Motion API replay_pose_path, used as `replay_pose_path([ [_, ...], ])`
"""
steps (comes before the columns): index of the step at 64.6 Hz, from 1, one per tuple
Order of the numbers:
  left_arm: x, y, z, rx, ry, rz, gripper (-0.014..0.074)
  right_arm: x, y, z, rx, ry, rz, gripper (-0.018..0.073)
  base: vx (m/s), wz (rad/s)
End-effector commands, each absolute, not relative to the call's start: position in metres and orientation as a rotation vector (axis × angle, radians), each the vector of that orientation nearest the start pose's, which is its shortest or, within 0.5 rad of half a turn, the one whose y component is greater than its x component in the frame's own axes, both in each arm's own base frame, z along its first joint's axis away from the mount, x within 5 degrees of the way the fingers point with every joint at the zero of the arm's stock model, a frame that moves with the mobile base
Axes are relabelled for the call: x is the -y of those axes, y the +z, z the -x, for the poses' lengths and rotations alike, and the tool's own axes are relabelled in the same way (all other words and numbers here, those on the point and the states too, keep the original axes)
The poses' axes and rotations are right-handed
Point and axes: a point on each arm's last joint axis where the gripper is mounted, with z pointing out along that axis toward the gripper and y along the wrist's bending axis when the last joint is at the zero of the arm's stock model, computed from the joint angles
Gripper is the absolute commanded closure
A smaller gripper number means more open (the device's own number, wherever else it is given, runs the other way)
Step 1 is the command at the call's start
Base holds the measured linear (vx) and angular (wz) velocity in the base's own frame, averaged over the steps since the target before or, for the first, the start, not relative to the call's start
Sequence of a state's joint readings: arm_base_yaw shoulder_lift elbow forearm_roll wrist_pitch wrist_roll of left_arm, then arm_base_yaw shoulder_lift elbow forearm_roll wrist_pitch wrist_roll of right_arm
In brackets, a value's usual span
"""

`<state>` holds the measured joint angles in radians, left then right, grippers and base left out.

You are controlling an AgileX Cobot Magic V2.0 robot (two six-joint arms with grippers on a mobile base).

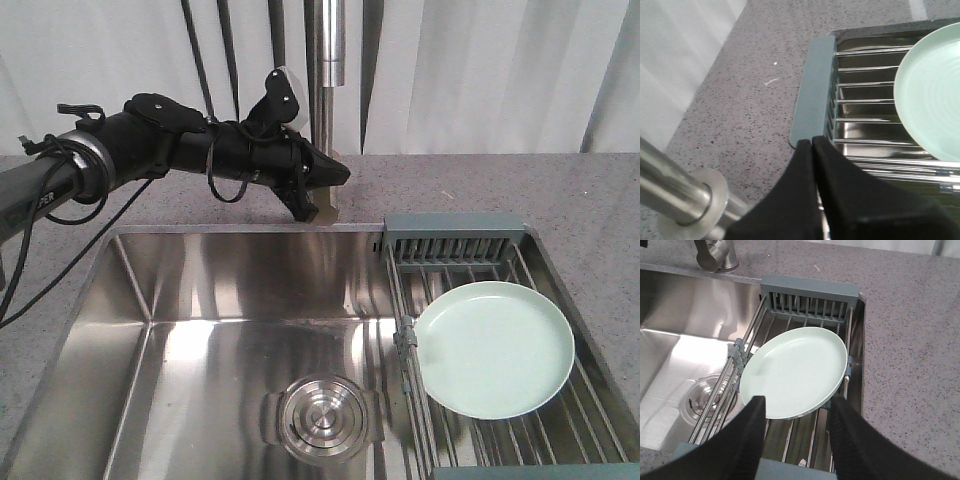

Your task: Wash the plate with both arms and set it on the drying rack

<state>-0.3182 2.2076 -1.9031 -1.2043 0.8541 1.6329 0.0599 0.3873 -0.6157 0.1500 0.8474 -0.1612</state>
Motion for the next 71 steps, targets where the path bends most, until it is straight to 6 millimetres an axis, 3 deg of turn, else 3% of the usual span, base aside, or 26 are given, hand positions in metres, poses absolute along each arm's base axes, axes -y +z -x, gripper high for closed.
replay_pose_path([
  [1, 0.214, 0.305, -0.456, -1.519, -0.611, -1.157, 0.0604, -0.014, 0.332, -0.065, -2.003, 0.113, 0.178, 0.0258, 0.0, 0.0],
  [17, 0.219, 0.309, -0.445, -1.48, -0.758, -1.194, 0.0604, -0.014, 0.332, -0.065, -2.003, 0.113, 0.178, 0.0258, 0.0, 0.0],
  [32, 0.22, 0.311, -0.435, -1.549, -0.907, -1.196, 0.0603, -0.014, 0.332, -0.065, -2.003, 0.113, 0.178, 0.0258, 0.0, 0.0],
  [48, 0.206, 0.332, -0.421, -1.754, -0.809, -1.194, 0.0603, -0.014, 0.332, -0.065, -2.003, 0.113, 0.178, 0.0258, 0.0, 0.0],
  [71, 0.156, 0.372, -0.399, -2.256, -0.518, -0.788, 0.0603, -0.014, 0.332, -0.065, -2.002, 0.113, 0.178, 0.0258, 0.0, 0.0],
])
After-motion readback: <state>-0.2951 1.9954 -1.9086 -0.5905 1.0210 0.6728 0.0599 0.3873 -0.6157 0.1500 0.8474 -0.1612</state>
